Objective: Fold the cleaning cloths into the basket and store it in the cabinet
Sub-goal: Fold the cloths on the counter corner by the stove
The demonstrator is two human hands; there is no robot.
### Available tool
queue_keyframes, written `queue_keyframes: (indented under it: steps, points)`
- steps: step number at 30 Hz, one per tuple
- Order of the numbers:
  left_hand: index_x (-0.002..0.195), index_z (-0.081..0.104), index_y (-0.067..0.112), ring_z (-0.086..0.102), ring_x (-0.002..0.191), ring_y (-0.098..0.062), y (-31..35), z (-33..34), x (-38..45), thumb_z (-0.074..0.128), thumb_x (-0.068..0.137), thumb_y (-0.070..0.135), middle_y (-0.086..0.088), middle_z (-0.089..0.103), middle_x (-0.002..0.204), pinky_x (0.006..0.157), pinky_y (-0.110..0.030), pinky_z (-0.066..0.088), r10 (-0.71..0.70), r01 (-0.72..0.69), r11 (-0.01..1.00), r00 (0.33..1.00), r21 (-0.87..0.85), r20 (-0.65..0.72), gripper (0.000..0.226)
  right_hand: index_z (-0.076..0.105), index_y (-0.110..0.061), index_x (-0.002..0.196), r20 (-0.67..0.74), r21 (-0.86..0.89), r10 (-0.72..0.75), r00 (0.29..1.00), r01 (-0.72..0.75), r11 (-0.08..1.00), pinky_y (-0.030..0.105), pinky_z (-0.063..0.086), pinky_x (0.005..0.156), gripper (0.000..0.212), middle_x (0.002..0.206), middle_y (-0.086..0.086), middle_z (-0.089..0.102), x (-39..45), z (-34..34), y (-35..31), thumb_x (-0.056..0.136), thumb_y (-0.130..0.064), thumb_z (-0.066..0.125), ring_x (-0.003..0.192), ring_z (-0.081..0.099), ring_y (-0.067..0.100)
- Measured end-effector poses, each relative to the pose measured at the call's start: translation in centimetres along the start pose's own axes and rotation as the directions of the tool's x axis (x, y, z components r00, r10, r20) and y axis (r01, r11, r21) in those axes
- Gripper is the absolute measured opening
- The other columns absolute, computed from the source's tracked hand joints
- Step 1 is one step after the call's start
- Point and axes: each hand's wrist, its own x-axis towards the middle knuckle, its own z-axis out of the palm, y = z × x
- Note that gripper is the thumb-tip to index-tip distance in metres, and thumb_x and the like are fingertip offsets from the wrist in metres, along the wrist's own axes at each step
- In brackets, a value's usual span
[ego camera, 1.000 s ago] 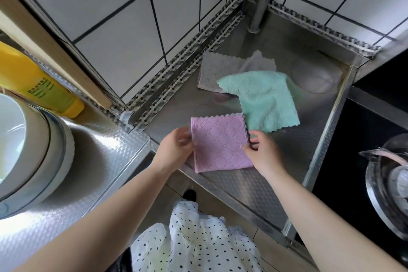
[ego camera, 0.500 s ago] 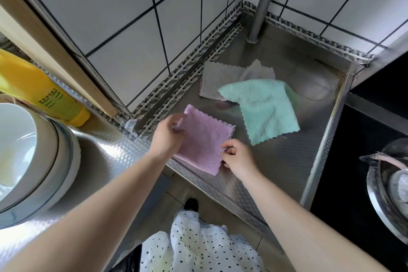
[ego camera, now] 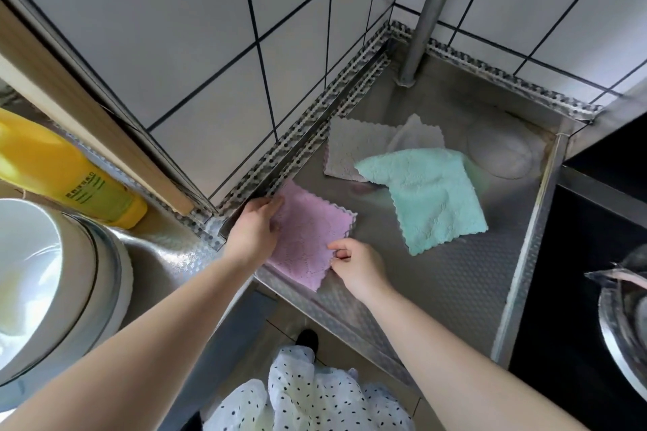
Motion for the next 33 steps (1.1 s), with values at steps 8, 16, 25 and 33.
queue_keyframes:
  steps: [8, 16, 25, 33]
  points:
    - [0.135, 0.051, 0.017, 0.041, 0.126, -0.037, 0.0, 0.3, -0.1, 0.059, 0.079, -0.002, -0.013, 0.041, 0.143, 0.100, -0.047, 0.043, 0.200, -0.195, 0.976, 0.979, 0.098, -0.049, 0.060, 0.063, -0.029, 0.112, -0.047, -0.055, -0.048, 0.998, 0.045, 0.997, 0.018, 0.044, 0.069, 0.025, 0.094, -0.010, 0.061, -0.3, -0.9, 0.1, 0.090, -0.019, 0.058, 0.085, 0.058, 0.007]
    - [0.133, 0.052, 0.016, 0.056, 0.115, -0.024, 7.6, 0.5, 3.8, 0.054, 0.088, 0.004, -0.007, 0.052, 0.134, 0.095, -0.039, 0.050, 0.421, -0.420, 0.907, 0.905, 0.035, -0.067, 0.047, 0.055, -0.020, 0.125, -0.358, -0.503, -0.166, 0.919, -0.040, 0.863, 0.034, 0.040, 0.091, 0.043, 0.119, 0.005, 0.053, 0.9, -7.1, 3.9, 0.084, -0.026, 0.064, 0.112, 0.050, 0.027]
    - [0.134, 0.050, 0.021, 0.062, 0.100, -0.022, 11.3, 2.5, 7.6, 0.059, 0.087, 0.009, -0.002, 0.051, 0.133, 0.089, -0.041, 0.053, 0.401, -0.401, 0.916, 0.915, -0.008, 0.036, 0.049, 0.054, -0.018, 0.121, -0.316, -0.549, -0.181, 0.931, -0.024, 0.835, 0.028, 0.040, 0.081, 0.033, 0.118, 0.002, 0.055, 1.3, -9.0, 5.8, 0.090, -0.008, 0.049, 0.108, 0.052, 0.022]
    - [0.114, 0.066, 0.010, 0.068, 0.085, -0.021, 14.1, 0.6, 8.6, 0.053, 0.085, -0.001, -0.007, 0.069, 0.105, 0.082, -0.032, 0.054, 0.467, -0.492, 0.812, 0.870, -0.313, -0.158, 0.034, 0.066, -0.011, 0.094, -0.512, -0.387, -0.238, 0.826, 0.026, 0.922, 0.031, 0.039, 0.063, 0.016, 0.097, 0.007, 0.062, -0.5, -15.4, 3.8, 0.081, -0.010, 0.057, 0.084, 0.059, 0.031]
